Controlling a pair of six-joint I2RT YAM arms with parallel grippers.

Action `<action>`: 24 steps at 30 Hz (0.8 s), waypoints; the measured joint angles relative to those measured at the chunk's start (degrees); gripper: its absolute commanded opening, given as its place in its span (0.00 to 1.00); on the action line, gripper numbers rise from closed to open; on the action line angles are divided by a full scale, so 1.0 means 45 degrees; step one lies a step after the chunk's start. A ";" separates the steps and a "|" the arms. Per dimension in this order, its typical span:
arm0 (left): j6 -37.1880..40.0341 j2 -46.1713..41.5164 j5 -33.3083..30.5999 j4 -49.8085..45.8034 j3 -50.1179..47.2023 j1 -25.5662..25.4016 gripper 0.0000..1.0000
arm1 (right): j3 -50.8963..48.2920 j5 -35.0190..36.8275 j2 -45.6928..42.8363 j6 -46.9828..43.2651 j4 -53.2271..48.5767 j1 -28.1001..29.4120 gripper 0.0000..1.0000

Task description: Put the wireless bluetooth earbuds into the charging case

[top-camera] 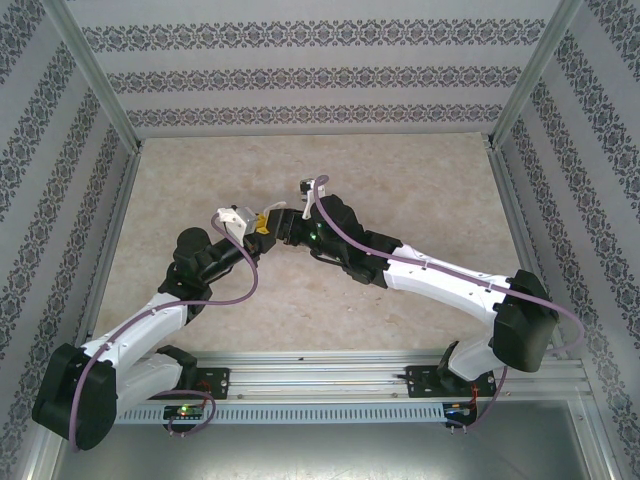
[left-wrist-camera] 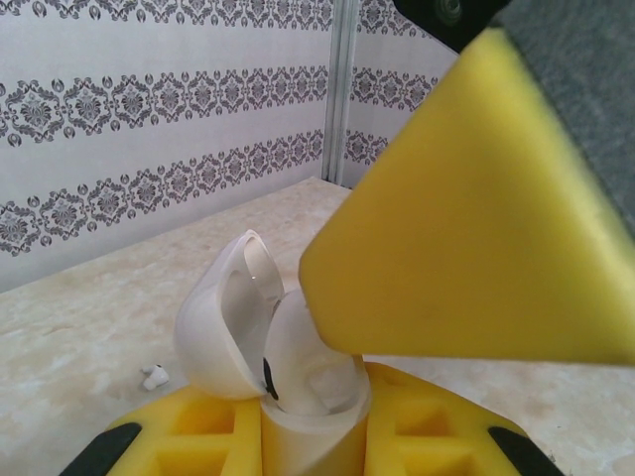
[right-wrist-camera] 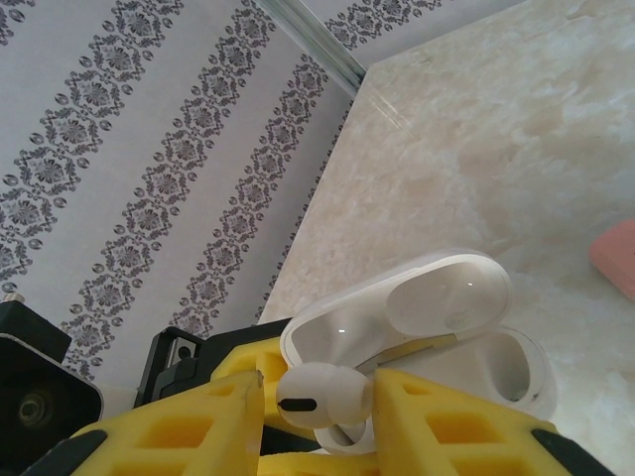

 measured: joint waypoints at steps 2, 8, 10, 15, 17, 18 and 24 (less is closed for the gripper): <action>0.0005 0.0000 -0.0010 -0.0029 0.0000 0.0000 0.00 | 0.0019 0.0015 0.0000 0.0000 -0.0087 0.0000 0.36; 0.0005 0.0000 -0.0005 -0.0165 0.0000 0.0000 0.00 | 0.0170 0.0194 0.0000 0.0000 -0.0529 0.0078 0.41; 0.0005 -0.0005 -0.0010 -0.0170 0.0000 0.0000 0.00 | 0.0257 0.0209 0.0000 0.0000 -0.0680 0.0083 0.43; 0.0005 -0.0053 -0.0015 -0.0170 0.0000 0.0000 0.00 | 0.0510 0.0209 -0.0010 -0.0015 -0.1117 0.0083 0.49; 0.0005 -0.0102 -0.0015 -0.0170 0.0000 0.0000 0.00 | 0.0646 0.0243 -0.0029 -0.0058 -0.1355 0.0083 0.51; 0.0000 -0.0126 -0.0015 -0.0170 0.0000 0.0000 0.00 | 0.0729 0.0262 -0.0039 -0.0073 -0.1545 0.0083 0.51; -0.0010 -0.0355 -0.0029 -0.0131 0.0000 0.0005 0.00 | 0.0889 0.0418 -0.0151 -0.0155 -0.2671 0.0049 0.50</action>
